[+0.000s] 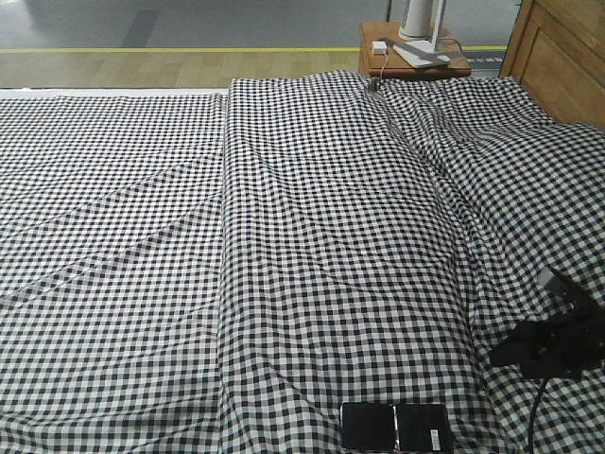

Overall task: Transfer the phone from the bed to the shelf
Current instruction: 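Lower the right gripper toward the black phone on the sheet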

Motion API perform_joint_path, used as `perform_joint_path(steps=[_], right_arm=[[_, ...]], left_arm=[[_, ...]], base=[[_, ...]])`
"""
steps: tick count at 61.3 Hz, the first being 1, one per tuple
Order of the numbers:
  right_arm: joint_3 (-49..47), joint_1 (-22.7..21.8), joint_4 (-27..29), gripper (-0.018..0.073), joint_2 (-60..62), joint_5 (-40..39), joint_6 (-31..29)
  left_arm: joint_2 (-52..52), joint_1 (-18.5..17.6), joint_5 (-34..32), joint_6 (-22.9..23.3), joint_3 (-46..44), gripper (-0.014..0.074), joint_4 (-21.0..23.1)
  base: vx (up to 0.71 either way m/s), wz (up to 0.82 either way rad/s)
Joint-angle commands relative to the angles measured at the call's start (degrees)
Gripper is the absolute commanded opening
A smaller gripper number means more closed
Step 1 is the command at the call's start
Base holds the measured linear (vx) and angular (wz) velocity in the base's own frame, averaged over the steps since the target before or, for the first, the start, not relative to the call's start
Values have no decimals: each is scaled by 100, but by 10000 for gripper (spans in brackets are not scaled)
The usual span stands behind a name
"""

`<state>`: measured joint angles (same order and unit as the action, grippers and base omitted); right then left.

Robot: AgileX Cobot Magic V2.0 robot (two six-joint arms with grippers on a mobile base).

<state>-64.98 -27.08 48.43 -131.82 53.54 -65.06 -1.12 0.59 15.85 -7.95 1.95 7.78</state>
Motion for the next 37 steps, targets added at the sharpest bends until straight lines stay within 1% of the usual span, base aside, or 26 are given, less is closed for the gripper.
perform_joint_path(steps=[1,9,20,27,37], right_arm=[[-96,-18,344,545,78,424,-297],[-96,-18,456,545,-226,535,-449],[-96,-18,790,545,-652,801,-758],[-96,-14,810,545,-867,848,-798],[-96,46,962,545,-1134,895,-1004]], left_arm=[[-27,-18,-420,22,13,1,56],[-27,-18,-420,22,13,1,56],[-27,-18,-420,22,13,1,56],[-27,-18,-420,22,13,1,56],[-27,-18,-420,22,13,1,56]], base=[[0,0],[0,0],[0,0],[0,0],[0,0]])
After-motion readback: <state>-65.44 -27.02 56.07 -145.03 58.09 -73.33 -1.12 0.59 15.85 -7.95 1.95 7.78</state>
